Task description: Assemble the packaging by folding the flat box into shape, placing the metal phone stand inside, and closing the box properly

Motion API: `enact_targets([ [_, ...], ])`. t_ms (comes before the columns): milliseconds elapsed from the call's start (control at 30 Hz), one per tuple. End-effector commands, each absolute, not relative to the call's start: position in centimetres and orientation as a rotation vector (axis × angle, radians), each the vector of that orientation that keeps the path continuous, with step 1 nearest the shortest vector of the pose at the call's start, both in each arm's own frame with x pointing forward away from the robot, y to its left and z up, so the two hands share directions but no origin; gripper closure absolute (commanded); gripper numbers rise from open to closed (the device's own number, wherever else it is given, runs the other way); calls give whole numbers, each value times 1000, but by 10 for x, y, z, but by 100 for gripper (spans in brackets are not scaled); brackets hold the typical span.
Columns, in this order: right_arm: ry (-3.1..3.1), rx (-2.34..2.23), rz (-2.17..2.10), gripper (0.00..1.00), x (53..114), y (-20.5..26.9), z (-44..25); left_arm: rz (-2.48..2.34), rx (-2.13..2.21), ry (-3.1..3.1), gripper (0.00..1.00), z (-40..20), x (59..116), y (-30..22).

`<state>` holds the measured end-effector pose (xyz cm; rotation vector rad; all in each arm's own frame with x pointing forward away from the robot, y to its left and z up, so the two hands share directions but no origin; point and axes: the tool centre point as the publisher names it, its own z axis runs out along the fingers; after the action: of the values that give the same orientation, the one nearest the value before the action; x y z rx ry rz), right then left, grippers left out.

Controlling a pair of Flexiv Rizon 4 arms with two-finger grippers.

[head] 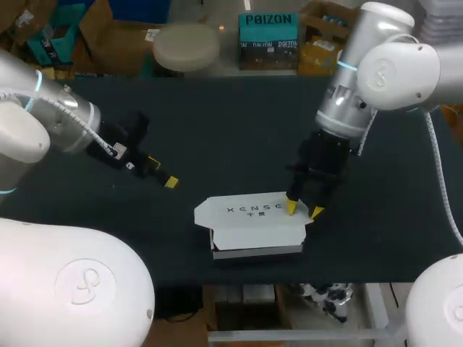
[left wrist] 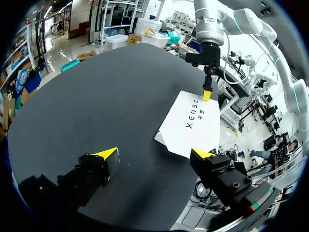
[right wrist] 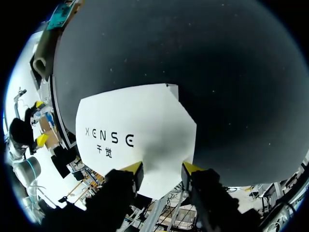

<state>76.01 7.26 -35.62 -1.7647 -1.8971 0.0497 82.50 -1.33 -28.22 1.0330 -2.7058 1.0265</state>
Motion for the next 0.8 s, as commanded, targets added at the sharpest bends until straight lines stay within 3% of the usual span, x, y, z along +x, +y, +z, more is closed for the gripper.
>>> enact_targets([
  [33, -1896, -1765, 33, 47, 757, 71, -358, 750, 1669, -2457, 0, -287, 834, -22],
  [433, -1930, -1754, -43, 51, 757, 72, -359, 750, 1669, -2457, 0, -287, 834, -22],
  [800, -1930, -1764, -61, 51, 756, 72, -361, 468, 2225, -1896, 0, -292, 839, -41],
])
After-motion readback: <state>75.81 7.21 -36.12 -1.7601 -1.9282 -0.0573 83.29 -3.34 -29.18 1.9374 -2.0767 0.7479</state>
